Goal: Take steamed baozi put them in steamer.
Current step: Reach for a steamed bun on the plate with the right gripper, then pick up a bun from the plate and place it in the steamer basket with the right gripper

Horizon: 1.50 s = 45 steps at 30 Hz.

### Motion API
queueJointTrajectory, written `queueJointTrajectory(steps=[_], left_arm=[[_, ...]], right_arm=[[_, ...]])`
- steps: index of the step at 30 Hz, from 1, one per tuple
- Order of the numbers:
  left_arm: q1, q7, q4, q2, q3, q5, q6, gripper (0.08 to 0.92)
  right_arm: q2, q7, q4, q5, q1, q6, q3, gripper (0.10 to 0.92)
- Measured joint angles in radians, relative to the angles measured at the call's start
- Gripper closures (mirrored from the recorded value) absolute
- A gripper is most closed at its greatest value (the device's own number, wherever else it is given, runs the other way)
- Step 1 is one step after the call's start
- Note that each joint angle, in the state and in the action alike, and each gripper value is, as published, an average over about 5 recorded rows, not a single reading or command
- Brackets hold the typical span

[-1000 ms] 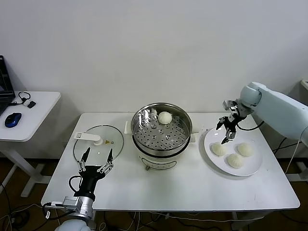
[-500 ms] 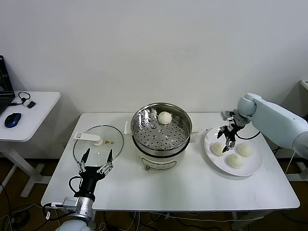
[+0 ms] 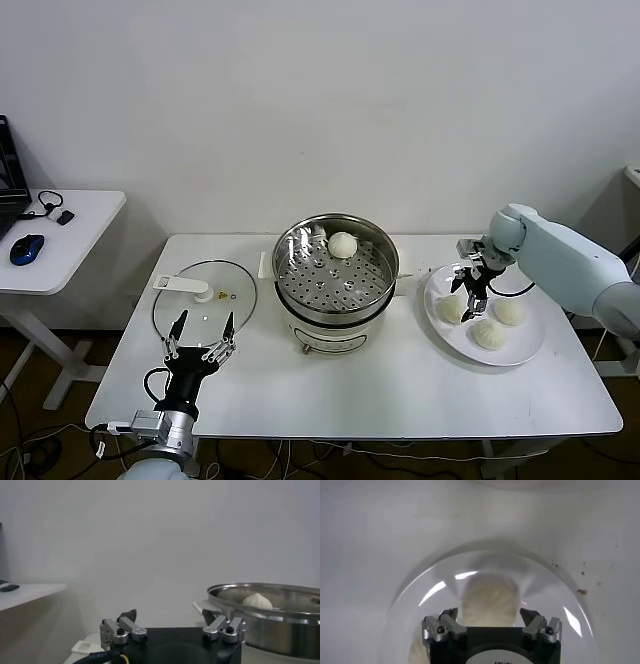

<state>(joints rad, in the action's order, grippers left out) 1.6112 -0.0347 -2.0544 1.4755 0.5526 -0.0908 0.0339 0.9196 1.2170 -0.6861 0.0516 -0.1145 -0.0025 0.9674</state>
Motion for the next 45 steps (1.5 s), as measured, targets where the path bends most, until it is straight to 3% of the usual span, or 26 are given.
queueJointTrajectory(steps=[15,24,45], left_arm=[[0.0,0.001,0.0,0.002,0.0,-0.003,0.0,0.177],[0.0,0.001,0.001,0.004,-0.003,-0.004,0.0,0.177],[0.0,0.016,-0.003,0.004,0.007,0.004,-0.007,0.177]], right_arm=[[0.019,-0.002,0.03,-0.04,0.027,0.012,-0.038,0.208],[0.019,-0.001,0.031,-0.045,0.031,0.013,-0.045,0.348],[-0.016,0.032,-0.083,0.132,-0.139,-0.027,0.082,0.35]])
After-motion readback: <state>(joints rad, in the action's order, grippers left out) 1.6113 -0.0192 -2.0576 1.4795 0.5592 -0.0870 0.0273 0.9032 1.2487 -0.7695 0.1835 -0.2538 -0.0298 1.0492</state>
